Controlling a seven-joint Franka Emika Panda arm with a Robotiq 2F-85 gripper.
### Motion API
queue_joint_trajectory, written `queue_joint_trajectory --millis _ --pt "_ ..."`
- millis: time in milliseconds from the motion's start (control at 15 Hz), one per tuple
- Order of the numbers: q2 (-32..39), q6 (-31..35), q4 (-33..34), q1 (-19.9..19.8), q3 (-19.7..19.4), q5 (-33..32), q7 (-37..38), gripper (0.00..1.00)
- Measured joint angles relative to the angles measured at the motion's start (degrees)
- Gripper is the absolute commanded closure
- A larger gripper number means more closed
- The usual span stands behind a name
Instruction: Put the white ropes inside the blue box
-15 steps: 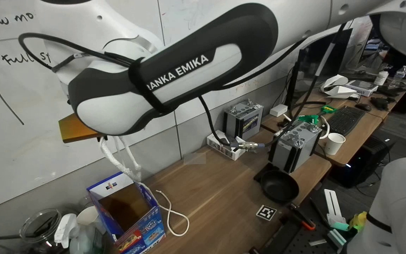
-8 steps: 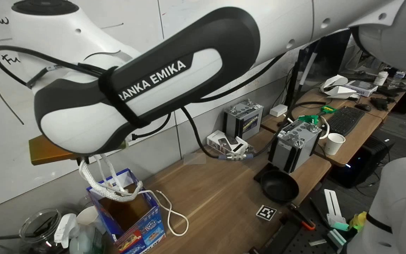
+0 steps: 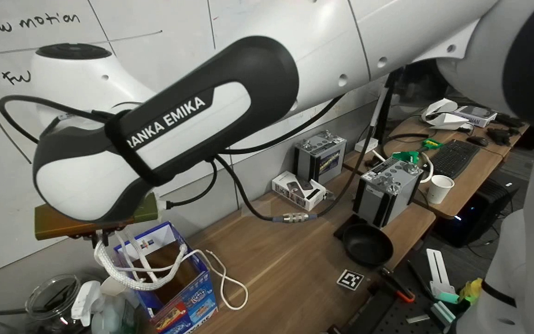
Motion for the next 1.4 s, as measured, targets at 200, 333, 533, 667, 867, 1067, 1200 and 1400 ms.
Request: queue_joint_trajectory --millis 200,333,533,667,867,1067,1200,1400 --pt "2.6 1.0 0.6 0.0 0.0 4.4 -3.4 0.98" --pt "4.0 1.3 0.9 0.0 0.0 6.4 -5.2 0.98" --pt "5.3 1.4 1.2 -0.4 -0.3 8.8 -7.4 0.98" --pt "6.0 1.5 1.2 -1.0 -0.7 10.4 -9.0 0.98" --pt "6.9 1.5 1.2 -2.3 -1.5 12.3 -11.3 0.98" --pt "7.9 1.5 1.2 -3.2 -2.5 13.4 -13.1 0.98" --pt "8.5 1.5 1.2 -3.7 -3.0 13.7 -13.9 0.69" --pt "9.1 1.4 1.2 -3.8 -3.7 13.7 -14.8 0.53"
